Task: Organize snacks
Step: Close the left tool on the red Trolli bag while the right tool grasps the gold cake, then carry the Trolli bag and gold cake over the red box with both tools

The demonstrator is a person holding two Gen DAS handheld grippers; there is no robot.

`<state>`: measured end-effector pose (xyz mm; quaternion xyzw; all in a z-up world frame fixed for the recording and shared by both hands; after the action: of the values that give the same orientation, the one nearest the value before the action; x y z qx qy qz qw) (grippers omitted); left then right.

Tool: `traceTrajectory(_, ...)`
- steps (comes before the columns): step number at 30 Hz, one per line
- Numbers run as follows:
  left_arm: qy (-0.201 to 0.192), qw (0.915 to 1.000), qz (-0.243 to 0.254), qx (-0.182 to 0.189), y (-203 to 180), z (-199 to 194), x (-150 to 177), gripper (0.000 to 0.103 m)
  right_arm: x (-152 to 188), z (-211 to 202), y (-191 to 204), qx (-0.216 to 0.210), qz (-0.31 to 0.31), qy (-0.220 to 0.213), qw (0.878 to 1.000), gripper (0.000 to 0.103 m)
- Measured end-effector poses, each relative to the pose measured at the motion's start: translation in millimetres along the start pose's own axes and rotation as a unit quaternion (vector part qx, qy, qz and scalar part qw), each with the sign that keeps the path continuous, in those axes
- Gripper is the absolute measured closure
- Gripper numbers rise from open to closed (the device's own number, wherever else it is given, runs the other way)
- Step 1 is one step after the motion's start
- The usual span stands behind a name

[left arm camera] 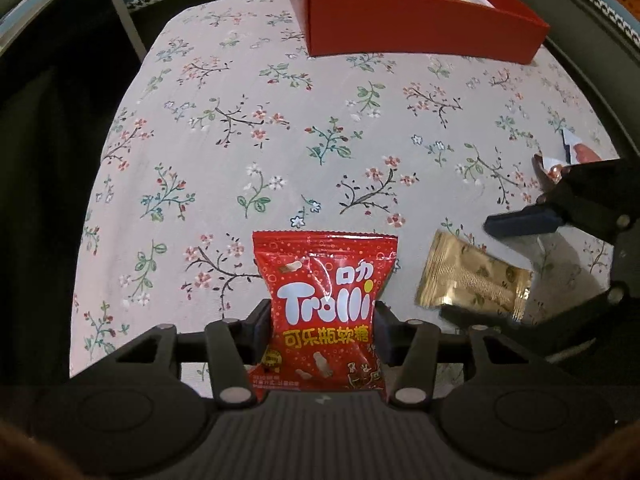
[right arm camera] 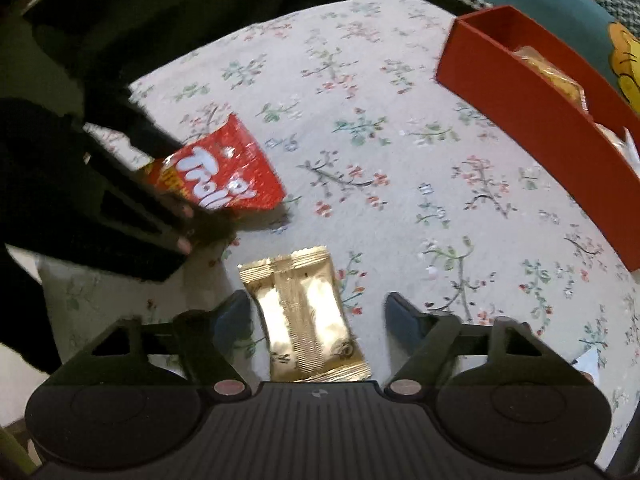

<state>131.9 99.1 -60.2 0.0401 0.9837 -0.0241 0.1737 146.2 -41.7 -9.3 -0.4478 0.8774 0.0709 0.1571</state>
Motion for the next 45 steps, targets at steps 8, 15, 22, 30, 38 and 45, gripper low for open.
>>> traceTrajectory(8, 0.005, 0.9998, -0.004, -0.016, -1.9, 3.5, 0.1, 0.017, 9.5, -11.0, -4.9, 0.007, 0.023, 0.002, 1.0, 0.055)
traceTrajectory(15, -0.005, 0.9997, -0.016, -0.018, -4.1, -0.6, -1.1, 0.023, 11.3, -29.1, -25.1, 0.023, 0.057, -0.029, 0.998, 0.055)
traceTrajectory(22, -0.037, 0.9988, -0.032, -0.01, -7.5, -16.0, -14.2, 0.024, 7.9, -48.7, -43.7, 0.037, 0.084, -0.068, 0.993, 0.055)
traceTrajectory(30, -0.061, 0.9976, -0.034, 0.001, -21.1, -26.9, -33.8, 0.024, 6.0, -62.0, -65.5, 0.062, 0.111, -0.094, 0.987, 0.055)
traceTrajectory(38, -0.087, 0.9956, -0.036, -0.005, -30.0, -36.9, -49.6, 0.024, 6.7, -75.7, -84.2, 0.096, 0.126, -0.117, 0.98, 0.055)
traceTrajectory(45, -0.126, 0.9912, -0.034, -0.023, -36.5, -51.3, -69.7, 0.024, 5.4, -87.4, -101.7, 0.124, 0.142, -0.141, 0.972, 0.055)
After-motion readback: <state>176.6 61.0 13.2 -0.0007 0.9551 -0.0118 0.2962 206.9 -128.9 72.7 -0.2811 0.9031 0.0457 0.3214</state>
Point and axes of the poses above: each gripper's, at about its wrist camera, not at the fingertips, and z roughly the way its jaws point, y to its left, x to its underside, the point moved 3 cm from there along z, roughly the way its jaws point, and after that the axes turned 2 degrees about x, right-handed, at the moved point
